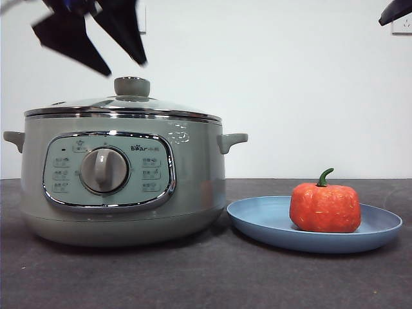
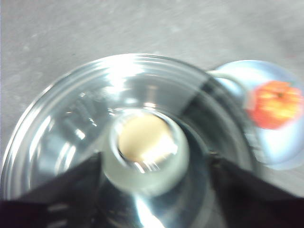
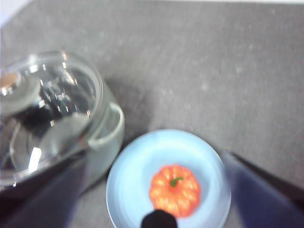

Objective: Take the pumpkin out from the steamer,put the pumpkin in the blue plate,close the lid

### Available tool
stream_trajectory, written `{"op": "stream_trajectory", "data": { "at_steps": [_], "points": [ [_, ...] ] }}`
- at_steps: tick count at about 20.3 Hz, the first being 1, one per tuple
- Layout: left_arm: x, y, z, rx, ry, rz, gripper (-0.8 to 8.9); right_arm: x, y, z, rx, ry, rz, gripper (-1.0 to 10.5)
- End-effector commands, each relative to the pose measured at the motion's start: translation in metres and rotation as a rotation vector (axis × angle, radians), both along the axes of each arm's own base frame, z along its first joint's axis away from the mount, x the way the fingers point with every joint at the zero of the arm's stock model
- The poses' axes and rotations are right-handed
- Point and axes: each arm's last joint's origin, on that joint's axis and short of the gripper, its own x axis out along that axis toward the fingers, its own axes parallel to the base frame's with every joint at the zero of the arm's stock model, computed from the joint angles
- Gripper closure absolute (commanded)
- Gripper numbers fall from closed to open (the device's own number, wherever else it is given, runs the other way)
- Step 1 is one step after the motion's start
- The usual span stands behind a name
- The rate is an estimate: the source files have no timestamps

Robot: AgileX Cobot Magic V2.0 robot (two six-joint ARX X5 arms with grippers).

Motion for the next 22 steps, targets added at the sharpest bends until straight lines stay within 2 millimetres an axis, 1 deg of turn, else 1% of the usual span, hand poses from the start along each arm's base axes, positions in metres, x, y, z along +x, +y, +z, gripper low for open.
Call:
{"op": "stream_trajectory", "data": {
  "at_steps": [1, 3, 4, 5, 6, 8, 10, 13, 15, 22],
  "points": [
    [-0.018, 0.008, 0.015, 0.001, -0.040, -0.038, 8.22, -0.010, -0.004, 0.003, -0.041, -0.058, 0.035, 9.7],
    [-0.036, 0.018, 0.027, 0.028, -0.091, -0.018, 8.22, -0.026, -0.011, 0.008, -0.010, -0.142, 0.032, 9.6],
    [-0.046, 0.024, 0.030, 0.031, -0.124, 0.005, 8.22, -0.037, -0.017, 0.007, 0.010, -0.200, 0.017, 9.6],
    [-0.056, 0.030, 0.028, 0.022, -0.162, 0.018, 8.22, -0.047, -0.023, 0.003, 0.017, -0.251, -0.017, 9.6],
    [-0.068, 0.036, 0.023, -0.001, -0.201, 0.022, 8.22, -0.058, -0.029, -0.004, 0.022, -0.295, -0.050, 9.6],
    [-0.091, 0.047, 0.002, -0.059, -0.269, 0.043, 8.22, -0.076, -0.038, -0.019, 0.049, -0.358, -0.074, 9.6],
    [-0.113, 0.059, -0.017, -0.101, -0.319, 0.076, 8.22, -0.091, -0.045, -0.028, 0.083, -0.348, -0.088, 9.6],
    [-0.128, 0.066, -0.019, -0.144, -0.307, 0.103, 8.21, -0.100, -0.049, -0.032, 0.097, -0.313, -0.100, 9.6],
    [-0.133, 0.069, -0.018, -0.162, -0.300, 0.114, 8.17, -0.102, -0.050, -0.033, 0.093, -0.306, -0.097, 9.5],
    [-0.134, 0.069, -0.018, -0.161, -0.299, 0.115, 8.17, -0.102, -0.050, -0.034, 0.089, -0.298, -0.096, 9.5]
  ]
}}
